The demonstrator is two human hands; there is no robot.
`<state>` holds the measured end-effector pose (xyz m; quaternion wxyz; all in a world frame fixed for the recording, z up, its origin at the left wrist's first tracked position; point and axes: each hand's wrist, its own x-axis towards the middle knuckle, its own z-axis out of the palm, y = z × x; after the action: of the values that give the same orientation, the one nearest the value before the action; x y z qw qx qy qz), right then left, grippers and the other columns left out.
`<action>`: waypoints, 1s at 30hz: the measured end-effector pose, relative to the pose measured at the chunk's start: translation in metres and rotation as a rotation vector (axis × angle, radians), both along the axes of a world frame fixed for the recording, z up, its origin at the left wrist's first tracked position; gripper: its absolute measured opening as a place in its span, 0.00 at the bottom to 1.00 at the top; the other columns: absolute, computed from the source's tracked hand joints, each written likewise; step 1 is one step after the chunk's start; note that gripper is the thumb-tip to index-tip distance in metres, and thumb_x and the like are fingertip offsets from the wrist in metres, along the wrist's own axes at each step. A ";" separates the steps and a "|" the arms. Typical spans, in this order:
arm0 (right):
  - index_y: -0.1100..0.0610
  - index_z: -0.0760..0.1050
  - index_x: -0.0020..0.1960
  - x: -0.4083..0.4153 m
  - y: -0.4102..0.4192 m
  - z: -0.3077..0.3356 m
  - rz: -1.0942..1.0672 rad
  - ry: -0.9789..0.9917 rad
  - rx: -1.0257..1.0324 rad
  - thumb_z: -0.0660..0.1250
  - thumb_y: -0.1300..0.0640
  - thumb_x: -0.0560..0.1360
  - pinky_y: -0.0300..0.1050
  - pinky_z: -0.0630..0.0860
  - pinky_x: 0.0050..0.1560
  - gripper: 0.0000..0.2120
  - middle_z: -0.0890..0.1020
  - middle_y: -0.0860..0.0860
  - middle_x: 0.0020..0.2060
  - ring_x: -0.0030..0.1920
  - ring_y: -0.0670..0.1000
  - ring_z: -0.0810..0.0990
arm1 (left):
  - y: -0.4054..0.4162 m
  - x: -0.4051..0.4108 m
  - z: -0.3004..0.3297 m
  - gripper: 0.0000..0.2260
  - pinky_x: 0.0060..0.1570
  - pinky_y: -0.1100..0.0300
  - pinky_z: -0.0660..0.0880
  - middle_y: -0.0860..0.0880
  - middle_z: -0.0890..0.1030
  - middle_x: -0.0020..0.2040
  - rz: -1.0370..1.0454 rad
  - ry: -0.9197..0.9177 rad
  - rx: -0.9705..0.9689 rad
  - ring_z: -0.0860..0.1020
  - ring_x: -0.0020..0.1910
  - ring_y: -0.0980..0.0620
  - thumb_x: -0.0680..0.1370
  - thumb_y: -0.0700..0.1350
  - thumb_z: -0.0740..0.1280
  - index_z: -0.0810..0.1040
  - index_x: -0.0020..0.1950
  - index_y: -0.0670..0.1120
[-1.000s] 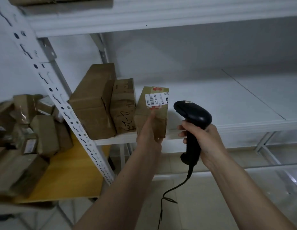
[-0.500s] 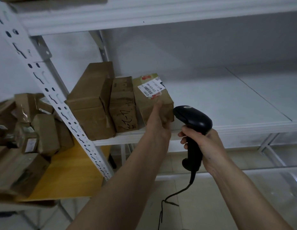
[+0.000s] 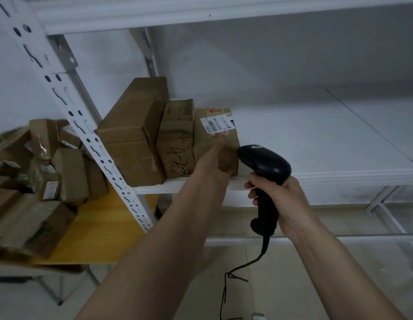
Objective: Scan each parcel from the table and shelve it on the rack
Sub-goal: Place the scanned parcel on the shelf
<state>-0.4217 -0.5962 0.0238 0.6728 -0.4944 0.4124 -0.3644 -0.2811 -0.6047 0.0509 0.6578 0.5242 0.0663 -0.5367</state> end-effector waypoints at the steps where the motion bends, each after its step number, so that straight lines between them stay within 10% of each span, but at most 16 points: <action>1: 0.59 0.80 0.50 0.001 0.001 -0.001 0.003 -0.006 0.012 0.71 0.62 0.73 0.45 0.77 0.40 0.06 0.84 0.55 0.37 0.36 0.51 0.81 | 0.003 0.001 -0.001 0.26 0.55 0.52 0.75 0.40 0.76 0.60 -0.020 0.010 -0.016 0.75 0.61 0.40 0.73 0.49 0.75 0.71 0.67 0.41; 7: 0.58 0.80 0.50 0.014 0.015 -0.012 0.069 -0.019 0.052 0.71 0.62 0.73 0.46 0.77 0.43 0.06 0.84 0.56 0.38 0.36 0.51 0.80 | 0.042 0.010 -0.028 0.08 0.48 0.54 0.80 0.42 0.79 0.49 0.081 -0.096 0.042 0.79 0.46 0.48 0.76 0.36 0.70 0.75 0.53 0.42; 16: 0.65 0.81 0.45 0.075 0.069 -0.032 0.233 0.058 0.057 0.72 0.62 0.72 0.44 0.76 0.39 0.05 0.81 0.58 0.34 0.31 0.50 0.77 | 0.142 0.090 -0.109 0.04 0.41 0.64 0.73 0.54 0.79 0.42 -0.298 -1.315 0.410 0.78 0.43 0.54 0.77 0.41 0.67 0.76 0.46 0.50; 30: 0.63 0.79 0.40 0.269 0.188 -0.051 0.415 0.135 0.074 0.72 0.62 0.73 0.49 0.73 0.38 0.05 0.80 0.57 0.32 0.32 0.54 0.75 | 0.310 0.279 -0.124 0.06 0.41 0.60 0.73 0.54 0.78 0.47 -0.305 -1.432 0.724 0.77 0.46 0.53 0.78 0.47 0.67 0.78 0.54 0.49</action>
<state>-0.1524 -0.4082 -0.0270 0.7220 -0.5667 0.3591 -0.1690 -0.0017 -0.2945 -0.0729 0.2506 0.9234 -0.2729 -0.1004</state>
